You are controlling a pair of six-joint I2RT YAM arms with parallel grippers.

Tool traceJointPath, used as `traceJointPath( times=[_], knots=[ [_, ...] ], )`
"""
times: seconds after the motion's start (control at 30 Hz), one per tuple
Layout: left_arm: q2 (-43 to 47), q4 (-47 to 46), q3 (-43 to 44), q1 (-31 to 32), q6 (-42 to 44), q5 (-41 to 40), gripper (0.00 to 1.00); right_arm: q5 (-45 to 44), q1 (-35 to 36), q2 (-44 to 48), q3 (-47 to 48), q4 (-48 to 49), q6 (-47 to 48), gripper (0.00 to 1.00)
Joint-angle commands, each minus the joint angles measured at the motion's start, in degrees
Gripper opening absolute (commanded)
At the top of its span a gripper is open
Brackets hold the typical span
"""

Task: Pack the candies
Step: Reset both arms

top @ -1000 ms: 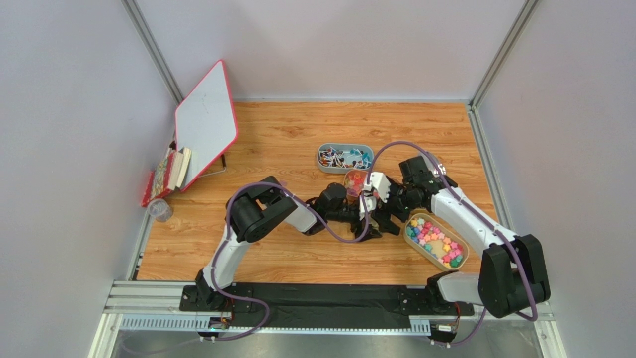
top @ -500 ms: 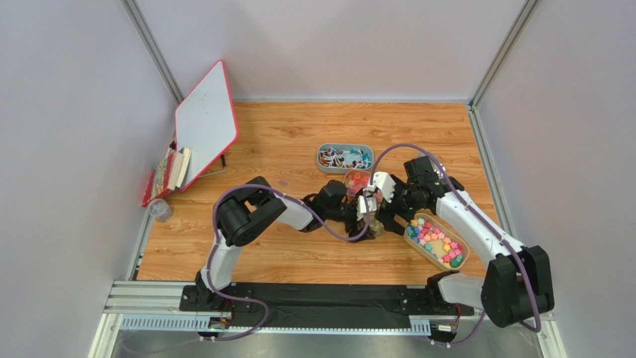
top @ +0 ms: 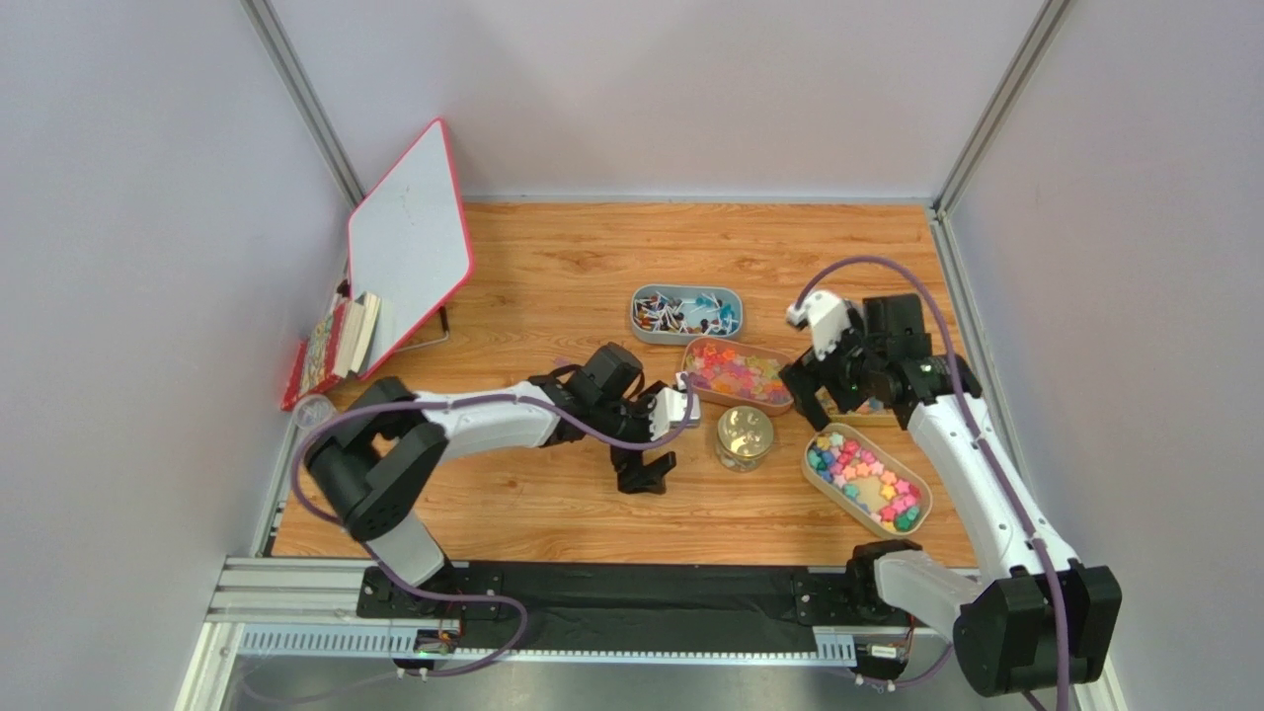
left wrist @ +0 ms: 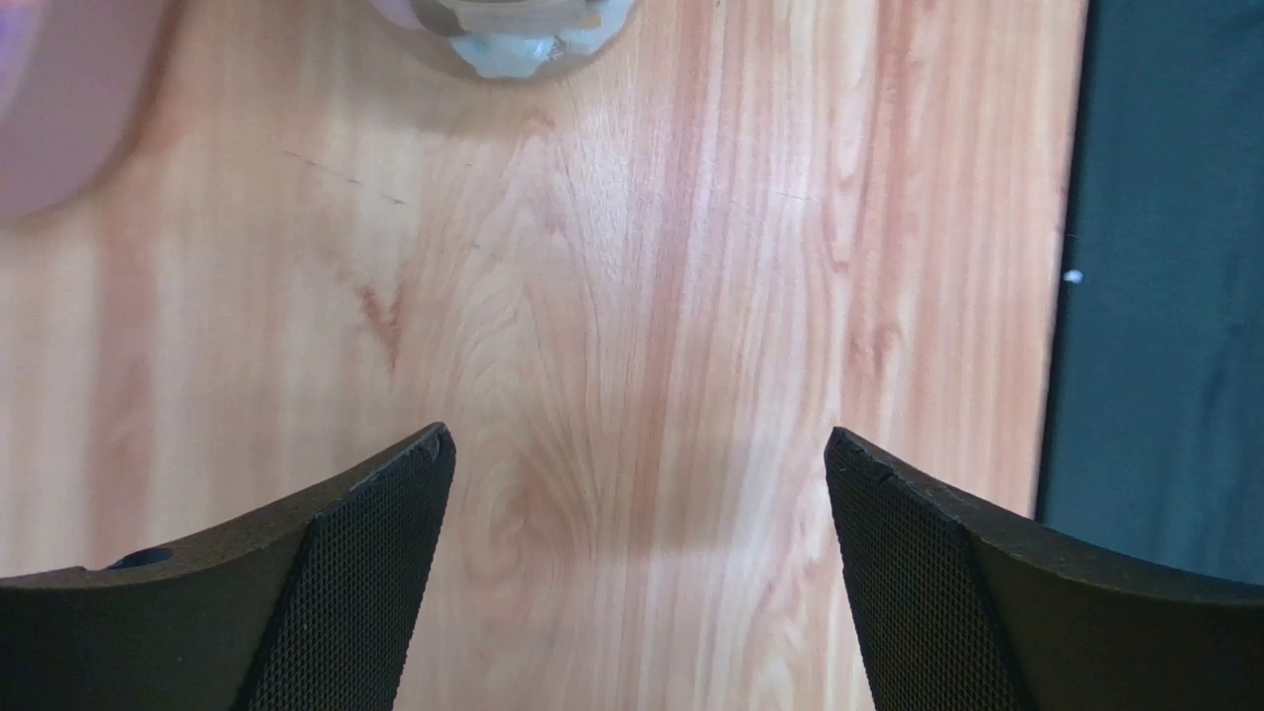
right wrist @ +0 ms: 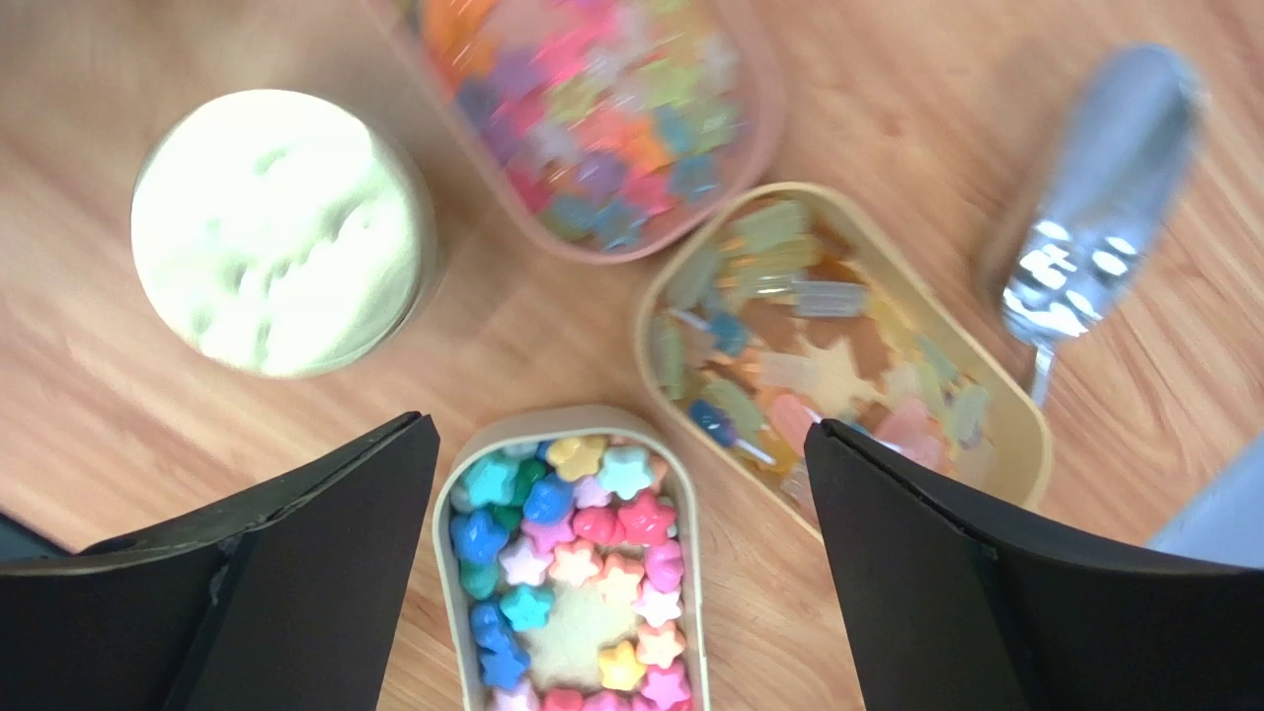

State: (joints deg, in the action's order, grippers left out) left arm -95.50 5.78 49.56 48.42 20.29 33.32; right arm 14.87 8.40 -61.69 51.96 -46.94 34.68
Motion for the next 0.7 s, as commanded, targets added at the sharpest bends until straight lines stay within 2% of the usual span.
traceJointPath(
  times=[0.0,0.07,0.1,0.13,0.2,0.27,0.33,0.43,0.67],
  knots=[
    [11.5,12.6,8.6,-0.9,3.8,-4.8,1.00,-5.3,-4.1,2.2,7.1,7.8,-22.0,1.00],
    [13.8,12.7,14.0,-1.8,3.1,-13.5,1.00,-14.2,-4.4,3.2,6.6,12.0,-30.8,1.00],
    [14.1,11.5,15.6,-2.3,2.4,-17.2,1.00,-24.1,-4.6,3.1,6.2,14.9,-32.6,1.00],
    [14.4,10.4,17.0,-2.7,0.2,-25.0,1.00,-26.9,-5.1,2.6,6.4,15.8,-33.4,1.00],
    [14.2,8.7,21.4,-5.3,-3.0,-30.8,1.00,-32.3,-6.4,1.4,6.5,17.9,-33.7,1.00],
    [13.9,7.6,25.5,-8.9,-7.0,-33.0,1.00,-35.9,-7.2,1.2,5.7,22.0,-32.6,1.00],
    [13.7,6.4,27.4,-12.9,-14.6,-35.0,1.00,-39.6,-7.8,1.1,5.0,24.0,-32.7,1.00],
    [13.0,6.0,29.9,-15.8,-21.2,-36.7,1.00,-42.7,-8.0,1.5,5.1,25.7,-34.1,1.00],
    [12.9,4.2,31.2,-15.8,-20.4,-36.8,1.00,-41.7,-7.9,4.1,4.5,24.3,-33.4,1.00]
  ],
)
